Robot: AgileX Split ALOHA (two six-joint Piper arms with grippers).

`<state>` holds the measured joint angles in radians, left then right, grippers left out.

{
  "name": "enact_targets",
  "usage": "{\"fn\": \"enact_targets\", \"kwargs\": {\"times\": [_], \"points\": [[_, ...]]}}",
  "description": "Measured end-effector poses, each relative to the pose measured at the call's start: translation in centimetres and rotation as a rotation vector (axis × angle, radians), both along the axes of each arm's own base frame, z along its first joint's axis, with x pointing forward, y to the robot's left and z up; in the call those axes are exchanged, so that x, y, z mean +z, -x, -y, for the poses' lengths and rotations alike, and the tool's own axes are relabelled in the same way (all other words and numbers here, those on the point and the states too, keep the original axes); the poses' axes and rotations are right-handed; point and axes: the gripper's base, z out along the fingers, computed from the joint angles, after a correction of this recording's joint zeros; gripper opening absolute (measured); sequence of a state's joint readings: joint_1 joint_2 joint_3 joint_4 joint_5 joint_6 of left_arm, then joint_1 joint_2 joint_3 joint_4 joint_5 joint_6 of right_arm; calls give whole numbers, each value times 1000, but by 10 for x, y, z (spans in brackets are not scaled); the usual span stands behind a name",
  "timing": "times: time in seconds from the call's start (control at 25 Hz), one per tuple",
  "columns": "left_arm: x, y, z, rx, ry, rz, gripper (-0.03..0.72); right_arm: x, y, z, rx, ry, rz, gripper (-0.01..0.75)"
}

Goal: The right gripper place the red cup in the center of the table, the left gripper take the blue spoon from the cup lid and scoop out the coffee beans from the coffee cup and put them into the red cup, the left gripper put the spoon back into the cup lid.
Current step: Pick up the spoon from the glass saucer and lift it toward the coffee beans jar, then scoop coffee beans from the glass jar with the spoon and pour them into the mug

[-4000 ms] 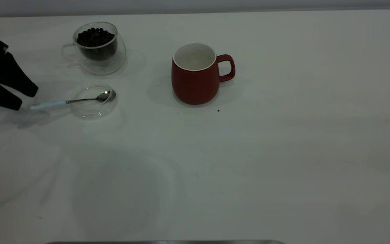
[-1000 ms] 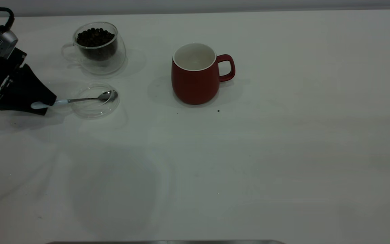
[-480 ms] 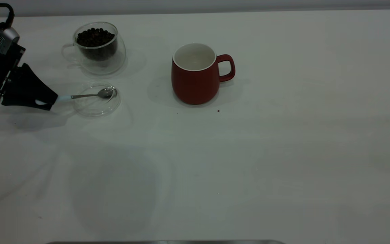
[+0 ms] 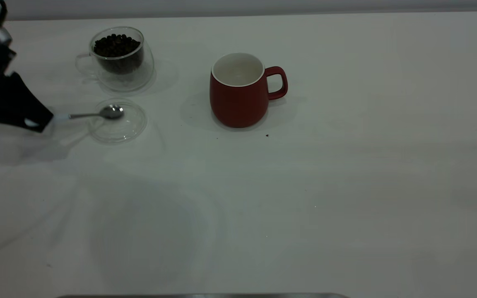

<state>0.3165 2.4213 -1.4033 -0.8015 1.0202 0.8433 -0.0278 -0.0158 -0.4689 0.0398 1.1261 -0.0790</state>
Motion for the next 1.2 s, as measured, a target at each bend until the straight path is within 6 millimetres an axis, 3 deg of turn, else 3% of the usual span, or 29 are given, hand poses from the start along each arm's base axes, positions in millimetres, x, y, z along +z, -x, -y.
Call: {"fn": "enact_targets", "kwargs": {"times": [0.28,0.68,1.2], "points": [[29,-6,6,1,121,16,126,0,0,0,0,0,0,479],[78,-60,-3,85,163,261,126,0,0,0,0,0,0,479],[48,-56,-5,59,147,188,126,0,0,0,0,0,0,479]]}}
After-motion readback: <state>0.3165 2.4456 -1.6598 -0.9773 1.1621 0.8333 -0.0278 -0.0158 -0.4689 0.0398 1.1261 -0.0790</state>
